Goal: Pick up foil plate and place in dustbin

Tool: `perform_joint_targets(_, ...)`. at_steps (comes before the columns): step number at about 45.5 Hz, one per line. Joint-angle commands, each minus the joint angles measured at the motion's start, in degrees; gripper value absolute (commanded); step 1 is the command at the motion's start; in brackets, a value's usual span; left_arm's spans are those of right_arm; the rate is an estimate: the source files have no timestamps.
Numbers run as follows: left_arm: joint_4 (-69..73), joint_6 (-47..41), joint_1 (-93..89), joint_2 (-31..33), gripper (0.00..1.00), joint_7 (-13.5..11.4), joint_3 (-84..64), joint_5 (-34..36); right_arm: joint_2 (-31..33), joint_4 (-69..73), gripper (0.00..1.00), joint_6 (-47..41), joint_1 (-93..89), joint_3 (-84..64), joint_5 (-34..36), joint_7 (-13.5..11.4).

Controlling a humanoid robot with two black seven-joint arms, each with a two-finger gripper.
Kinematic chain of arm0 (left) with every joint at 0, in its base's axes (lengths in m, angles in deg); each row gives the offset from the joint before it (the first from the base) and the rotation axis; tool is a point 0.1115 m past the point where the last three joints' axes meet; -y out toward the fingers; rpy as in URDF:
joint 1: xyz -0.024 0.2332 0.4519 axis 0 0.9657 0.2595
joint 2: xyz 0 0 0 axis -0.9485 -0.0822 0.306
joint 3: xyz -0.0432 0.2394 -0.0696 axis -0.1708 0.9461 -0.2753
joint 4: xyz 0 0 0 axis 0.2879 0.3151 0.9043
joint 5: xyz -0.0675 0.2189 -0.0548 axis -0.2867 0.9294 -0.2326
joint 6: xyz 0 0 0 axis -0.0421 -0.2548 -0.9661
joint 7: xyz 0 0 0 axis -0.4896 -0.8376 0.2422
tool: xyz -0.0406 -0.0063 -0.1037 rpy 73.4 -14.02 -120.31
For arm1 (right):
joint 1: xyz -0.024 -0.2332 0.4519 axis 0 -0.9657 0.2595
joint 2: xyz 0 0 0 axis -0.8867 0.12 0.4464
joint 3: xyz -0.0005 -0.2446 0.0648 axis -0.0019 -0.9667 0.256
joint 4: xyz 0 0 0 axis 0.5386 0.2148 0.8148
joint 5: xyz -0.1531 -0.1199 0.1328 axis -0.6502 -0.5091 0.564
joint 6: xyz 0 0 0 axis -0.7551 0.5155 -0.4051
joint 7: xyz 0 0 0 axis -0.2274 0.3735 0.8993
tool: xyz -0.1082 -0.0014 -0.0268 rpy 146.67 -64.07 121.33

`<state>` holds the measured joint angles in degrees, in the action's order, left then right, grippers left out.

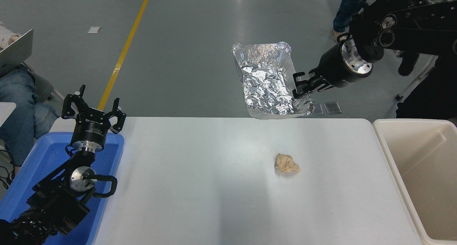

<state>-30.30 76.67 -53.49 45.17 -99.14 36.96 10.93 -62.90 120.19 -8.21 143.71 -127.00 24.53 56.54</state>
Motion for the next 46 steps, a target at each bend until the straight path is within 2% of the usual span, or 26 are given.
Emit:
perform_joint_targets(1, 0.0, 0.0, 0.0, 0.0, 0.99, 0.0, 0.0, 0.0, 3.6, -0.7, 0.00, -0.6, -0.4, -0.1, 0.3, -0.4)
perform_joint_targets(5, 0.0, 0.0, 0.0, 0.0, 0.99, 0.0, 0.0, 0.0, 5.5, -2.5, 0.00, -0.5, -1.7, -0.7, 0.3, -0.5)
perform_joint_targets(20, 0.0, 0.0, -0.1, 0.1, 0.99, 0.0, 0.0, 0.0, 9.5, -23.1, 0.00, -0.5, -11.8, -4.5, 1.2, -0.5)
perform_joint_targets(40, 0.0, 0.0, -0.1, 0.0, 0.99, 0.0, 0.0, 0.0, 14.3, -46.9, 0.00, -0.2, -29.9, -7.2, 17.6, -0.6)
perform_joint_targets(46, 0.0, 0.1, 0.0, 0.0, 0.99, 0.0, 0.0, 0.0, 14.4, -52.5, 0.00, -0.1, -36.6, -7.1, 21.7, -1.4)
